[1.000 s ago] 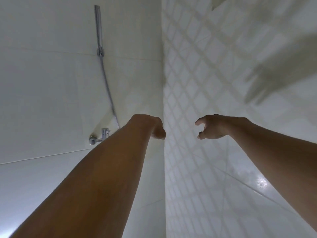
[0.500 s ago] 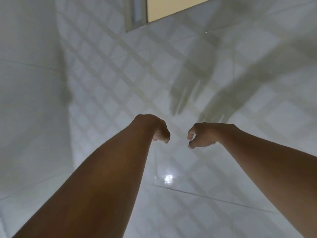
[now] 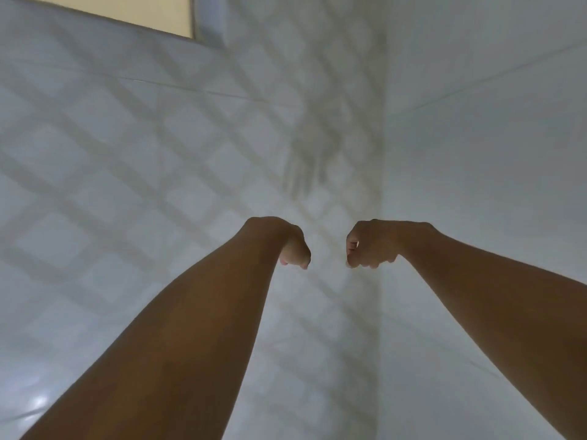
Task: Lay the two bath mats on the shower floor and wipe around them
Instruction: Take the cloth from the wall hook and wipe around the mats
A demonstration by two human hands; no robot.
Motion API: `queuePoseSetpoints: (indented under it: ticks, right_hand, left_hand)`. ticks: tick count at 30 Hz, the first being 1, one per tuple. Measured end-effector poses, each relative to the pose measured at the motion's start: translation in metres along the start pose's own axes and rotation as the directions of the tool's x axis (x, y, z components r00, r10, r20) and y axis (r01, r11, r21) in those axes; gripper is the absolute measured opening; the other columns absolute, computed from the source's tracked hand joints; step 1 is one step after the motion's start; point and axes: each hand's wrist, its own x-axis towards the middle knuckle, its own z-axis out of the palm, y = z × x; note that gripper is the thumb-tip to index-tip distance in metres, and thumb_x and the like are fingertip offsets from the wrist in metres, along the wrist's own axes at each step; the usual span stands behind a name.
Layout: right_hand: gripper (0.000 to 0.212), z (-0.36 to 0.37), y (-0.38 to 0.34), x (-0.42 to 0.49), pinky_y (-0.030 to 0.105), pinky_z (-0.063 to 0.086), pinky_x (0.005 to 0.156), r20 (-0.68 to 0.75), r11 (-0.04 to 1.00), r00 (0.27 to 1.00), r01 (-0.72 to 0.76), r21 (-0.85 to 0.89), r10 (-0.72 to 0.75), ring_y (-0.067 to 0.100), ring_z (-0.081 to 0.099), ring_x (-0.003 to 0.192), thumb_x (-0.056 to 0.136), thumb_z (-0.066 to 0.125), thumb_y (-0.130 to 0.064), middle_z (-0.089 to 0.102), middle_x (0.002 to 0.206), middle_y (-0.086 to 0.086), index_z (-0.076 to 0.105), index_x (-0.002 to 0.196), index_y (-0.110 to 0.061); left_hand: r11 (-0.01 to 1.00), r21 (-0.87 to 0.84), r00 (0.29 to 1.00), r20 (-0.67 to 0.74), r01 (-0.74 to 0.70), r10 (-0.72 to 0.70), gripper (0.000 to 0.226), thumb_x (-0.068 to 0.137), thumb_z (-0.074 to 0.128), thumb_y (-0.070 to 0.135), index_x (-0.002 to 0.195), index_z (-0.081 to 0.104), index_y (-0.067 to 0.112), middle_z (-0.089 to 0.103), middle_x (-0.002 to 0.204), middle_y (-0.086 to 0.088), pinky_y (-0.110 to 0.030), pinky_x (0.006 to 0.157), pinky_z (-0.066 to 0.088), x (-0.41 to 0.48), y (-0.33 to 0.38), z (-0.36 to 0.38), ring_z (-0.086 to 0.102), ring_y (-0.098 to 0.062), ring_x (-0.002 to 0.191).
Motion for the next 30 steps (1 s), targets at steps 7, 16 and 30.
queuePoseSetpoints:
  ticks: [7, 16, 30]
  right_hand:
    - [0.016, -0.049, 0.181, -0.153, 0.036, 0.062, 0.077, -0.11, 0.935, 0.931, -0.353, -0.029, 0.348, 0.014, 0.075, 0.084, 0.088, 0.068, -0.034, 0.075, 0.088, 0.0, 0.07, 0.094, -0.02]
    - [0.016, -0.14, 0.293, -0.386, 0.037, 0.064, 0.076, -0.35, 0.743, 0.707, -0.668, -0.046, 0.614, 0.013, 0.077, 0.075, 0.09, 0.067, -0.032, 0.078, 0.084, 0.0, 0.072, 0.093, -0.016]
    - [0.021, -0.165, 0.35, -0.6, 0.041, 0.062, 0.083, -0.144, 0.227, 0.218, -0.973, 0.045, 0.965, 0.023, 0.078, 0.081, 0.092, 0.064, -0.023, 0.079, 0.087, 0.009, 0.071, 0.1, -0.004]
  left_hand:
    - [0.907, -0.102, 0.913, -0.06, -0.409, 0.404, 0.046, 0.093, 0.06, 0.04, 0.138, 0.058, 0.028, 0.066, 0.127, 0.008, -0.038, 0.093, 0.056, -0.036, 0.22, -0.011, 0.075, -0.016, 0.094]
    - [0.462, -0.209, 0.506, -0.296, -0.862, 0.81, 0.036, 0.094, 0.061, 0.035, 0.128, 0.068, 0.029, 0.073, 0.113, 0.003, -0.041, 0.097, 0.055, -0.16, 0.46, -0.046, 0.074, -0.015, 0.091]
    - [-0.045, -0.248, 0.027, -0.279, -0.968, 0.96, 0.045, 0.079, 0.081, 0.052, 0.098, 0.077, 0.012, 0.078, 0.09, 0.0, -0.033, 0.085, 0.06, -0.336, 0.631, -0.04, 0.077, -0.013, 0.073]
